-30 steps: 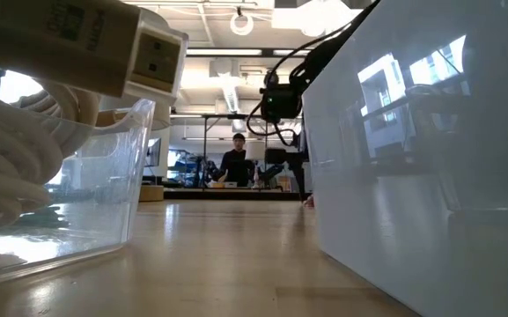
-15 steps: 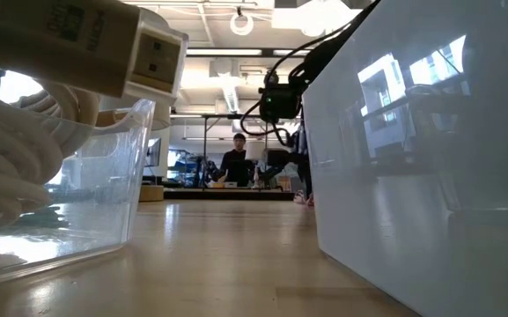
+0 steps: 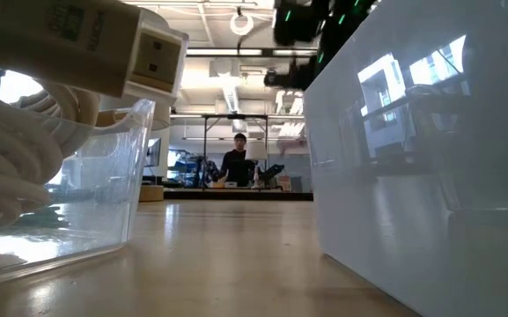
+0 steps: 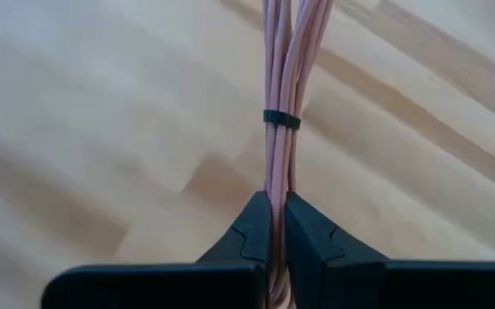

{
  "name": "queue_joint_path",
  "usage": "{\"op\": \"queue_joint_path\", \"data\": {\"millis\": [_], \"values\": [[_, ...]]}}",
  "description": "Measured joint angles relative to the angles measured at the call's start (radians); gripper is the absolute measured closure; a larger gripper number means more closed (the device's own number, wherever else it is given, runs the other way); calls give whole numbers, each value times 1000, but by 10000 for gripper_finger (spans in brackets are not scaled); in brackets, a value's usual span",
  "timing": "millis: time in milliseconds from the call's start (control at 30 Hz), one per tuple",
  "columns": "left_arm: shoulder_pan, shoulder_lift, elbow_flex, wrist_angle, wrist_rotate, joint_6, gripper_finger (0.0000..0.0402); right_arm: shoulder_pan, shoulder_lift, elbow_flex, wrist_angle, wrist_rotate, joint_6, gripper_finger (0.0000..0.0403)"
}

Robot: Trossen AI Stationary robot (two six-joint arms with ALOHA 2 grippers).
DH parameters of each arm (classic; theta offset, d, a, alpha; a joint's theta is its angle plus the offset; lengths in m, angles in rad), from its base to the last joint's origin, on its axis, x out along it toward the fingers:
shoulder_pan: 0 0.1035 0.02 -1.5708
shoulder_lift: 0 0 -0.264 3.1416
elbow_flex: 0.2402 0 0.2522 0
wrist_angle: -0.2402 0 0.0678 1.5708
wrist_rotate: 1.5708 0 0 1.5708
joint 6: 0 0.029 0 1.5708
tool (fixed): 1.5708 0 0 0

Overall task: Pick & Place USB Port
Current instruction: Put the pink USB cable into the gray bin

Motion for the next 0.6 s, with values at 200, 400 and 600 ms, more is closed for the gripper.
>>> {"op": "queue_joint_path", "data": {"millis": [200, 400, 600], "values": [[0, 0, 0, 10, -2, 0, 250, 190, -255, 0, -61, -55, 78, 395], [2, 0, 0, 35, -9, 0, 250, 515, -455, 1, -42, -25, 334, 395], [2, 0, 0, 64, -11, 0, 250, 888, -485, 2, 82, 234, 624, 395]]}}
